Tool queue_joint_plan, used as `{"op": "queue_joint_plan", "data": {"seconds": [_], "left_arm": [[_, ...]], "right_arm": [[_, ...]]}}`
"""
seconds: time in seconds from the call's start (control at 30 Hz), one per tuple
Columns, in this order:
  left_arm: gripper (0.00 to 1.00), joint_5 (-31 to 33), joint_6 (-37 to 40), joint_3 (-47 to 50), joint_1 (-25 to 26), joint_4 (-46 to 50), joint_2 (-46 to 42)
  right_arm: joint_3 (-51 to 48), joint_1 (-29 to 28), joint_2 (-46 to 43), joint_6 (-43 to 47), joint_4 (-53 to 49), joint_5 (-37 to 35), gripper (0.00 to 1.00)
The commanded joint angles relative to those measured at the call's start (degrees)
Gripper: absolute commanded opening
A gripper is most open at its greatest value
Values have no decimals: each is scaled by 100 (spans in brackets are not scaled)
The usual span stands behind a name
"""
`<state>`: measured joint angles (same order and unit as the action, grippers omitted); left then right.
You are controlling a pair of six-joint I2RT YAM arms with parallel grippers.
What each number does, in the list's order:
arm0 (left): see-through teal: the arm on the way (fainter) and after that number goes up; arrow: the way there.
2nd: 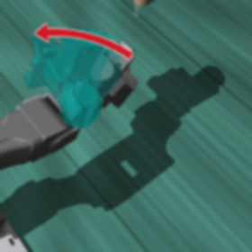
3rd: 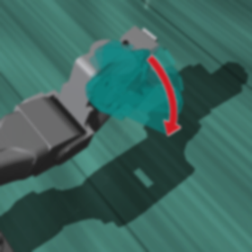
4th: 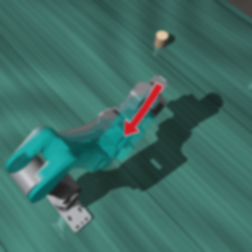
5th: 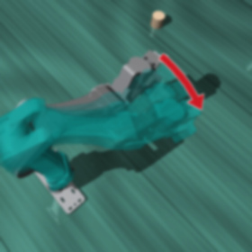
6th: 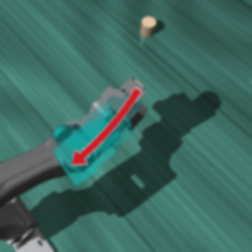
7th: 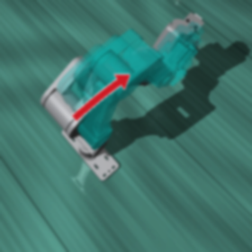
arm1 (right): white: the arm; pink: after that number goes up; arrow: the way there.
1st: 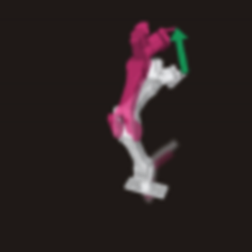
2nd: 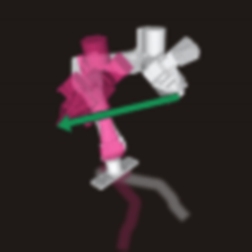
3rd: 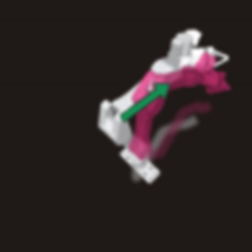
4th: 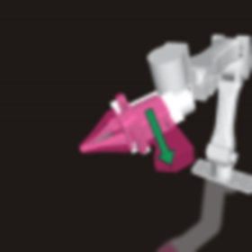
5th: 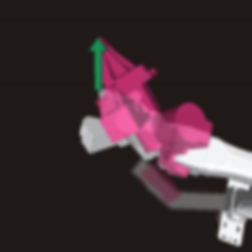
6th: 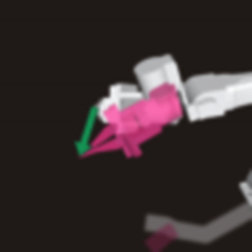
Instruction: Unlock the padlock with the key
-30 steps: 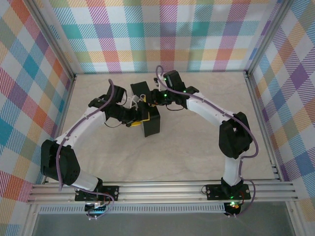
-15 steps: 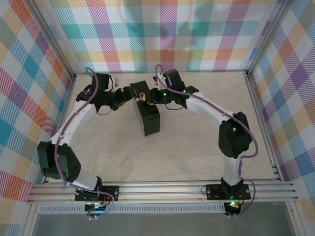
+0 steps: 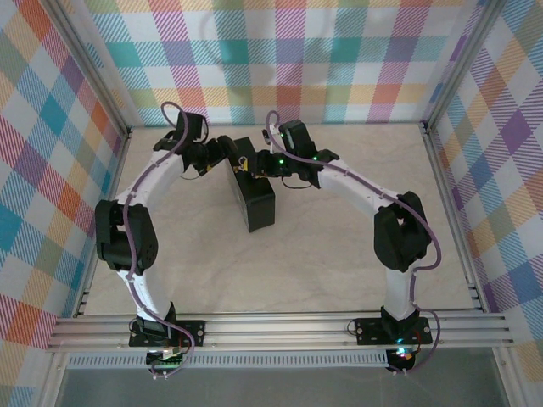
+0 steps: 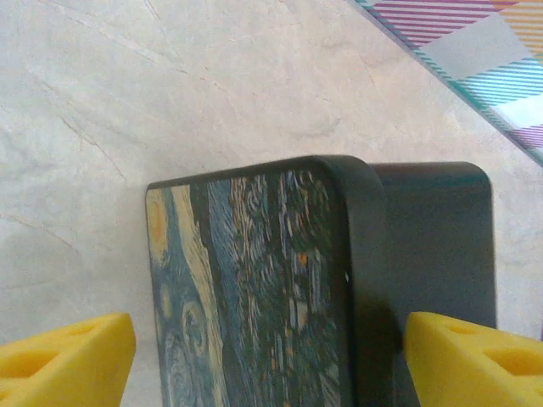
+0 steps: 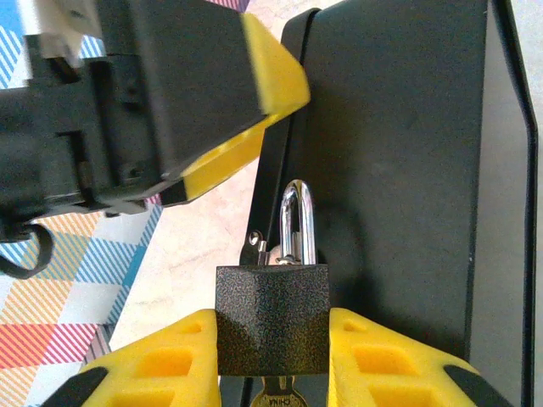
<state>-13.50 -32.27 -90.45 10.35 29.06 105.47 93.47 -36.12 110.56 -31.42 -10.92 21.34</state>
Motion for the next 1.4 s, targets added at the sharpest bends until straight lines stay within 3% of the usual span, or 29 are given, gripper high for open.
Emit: {"op": "queue_joint_plan", "data": {"seconds": [0.0,0.37,0.6,0.77,0.93,1.1,1.37], "left_arm": [[79,51,245,-147,-23,40,191],[75,-179,279,187,-29,-28,-52],[84,-76,513,-430,-33,529,-518],[90,227,601,-565,-25,1019,-962],[92,537,625,-28,-23,1349,-1417],[92,730,515,1319,-5,1142,-2001],[93,1021,556,2342,-7,1155,-2772]], "right_arm": [[-31,-59,78,-94,487,-174,17],[-75,-49,200,-220,830,-728,18],[-324,297,-541,-147,651,-791,18],[-1156,894,-1307,-34,309,-876,19],[-2506,1598,-2073,172,70,-1102,21],[-3777,2140,-2237,531,44,-1585,21],[-4160,2430,-1891,1022,-93,-1871,26]]}}
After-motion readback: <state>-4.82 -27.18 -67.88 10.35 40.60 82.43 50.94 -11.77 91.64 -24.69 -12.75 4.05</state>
